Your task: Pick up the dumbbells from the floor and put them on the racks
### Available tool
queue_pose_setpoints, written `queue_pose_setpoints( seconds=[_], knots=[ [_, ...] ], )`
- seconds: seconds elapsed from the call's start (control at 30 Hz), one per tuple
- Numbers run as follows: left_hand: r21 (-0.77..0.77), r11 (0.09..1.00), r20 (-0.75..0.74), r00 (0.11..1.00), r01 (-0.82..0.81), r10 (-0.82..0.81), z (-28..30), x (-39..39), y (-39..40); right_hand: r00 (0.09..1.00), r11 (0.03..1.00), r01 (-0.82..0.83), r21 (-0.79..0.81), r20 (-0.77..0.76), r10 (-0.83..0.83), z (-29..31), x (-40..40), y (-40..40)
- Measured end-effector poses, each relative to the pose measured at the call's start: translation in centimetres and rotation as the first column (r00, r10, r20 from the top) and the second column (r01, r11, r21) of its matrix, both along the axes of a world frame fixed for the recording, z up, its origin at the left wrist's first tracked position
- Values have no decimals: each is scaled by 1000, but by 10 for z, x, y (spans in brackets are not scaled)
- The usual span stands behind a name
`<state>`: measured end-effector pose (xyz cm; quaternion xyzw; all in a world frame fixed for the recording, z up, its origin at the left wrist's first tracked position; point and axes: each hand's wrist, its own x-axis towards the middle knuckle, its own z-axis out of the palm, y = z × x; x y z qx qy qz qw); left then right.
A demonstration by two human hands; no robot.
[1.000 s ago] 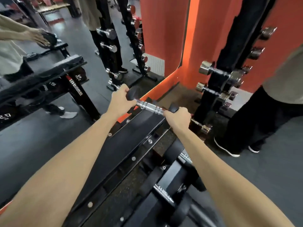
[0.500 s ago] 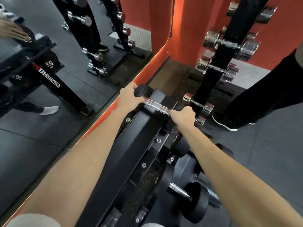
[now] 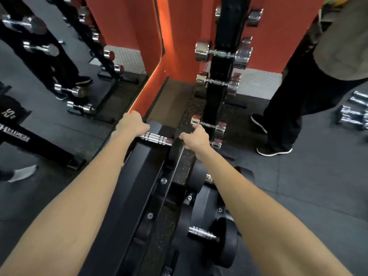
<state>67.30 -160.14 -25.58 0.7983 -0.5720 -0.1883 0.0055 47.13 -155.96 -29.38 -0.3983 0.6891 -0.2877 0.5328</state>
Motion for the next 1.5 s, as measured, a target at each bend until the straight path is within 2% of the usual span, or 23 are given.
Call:
queue_pose_setpoints(
  seconds=[0.1, 0.23, 0.4, 0.53, 0.77, 0.93, 1.1, 1.33, 1.43, 1.5],
  knots=[
    [-105, 979, -22, 984, 173, -176, 25, -81, 7, 986, 987, 154, -52, 71, -150, 3, -67, 17],
    [-150, 970, -278, 933, 191, -227, 35, -146, 28, 959, 957, 265, -123, 139, -247, 8, -121, 47],
    [-238, 913, -507, 760, 331, -407, 54, -298, 87, 860, 828, 510, -234, 150, -488, 24, -262, 140],
    [-277, 847, -597, 610, 454, -522, 58, -414, 164, 783, 726, 613, -310, 121, -610, 44, -365, 249],
    [-284, 669, -726, 301, 687, -618, 57, -617, 362, 536, 457, 807, -373, 140, -832, 68, -505, 485],
    [-242, 444, -759, 116, 863, -640, 53, -731, 514, 281, 222, 909, -352, 125, -952, 76, -567, 650],
    [-229, 228, -756, -25, 946, -654, 52, -820, 641, 33, -10, 939, -343, 121, -992, 70, -608, 789],
    [-204, 13, -772, -152, 979, -617, 25, -934, 780, -231, -240, 918, -317, 68, -971, 50, -668, 931],
    [-196, -21, -792, -171, 980, -586, 14, -989, 827, -268, -266, 909, -321, 40, -963, 44, -711, 977],
    [-190, -6, -812, -160, 982, -561, 9, -1026, 851, -284, -277, 904, -324, 29, -958, 45, -748, 1001]
  ],
)
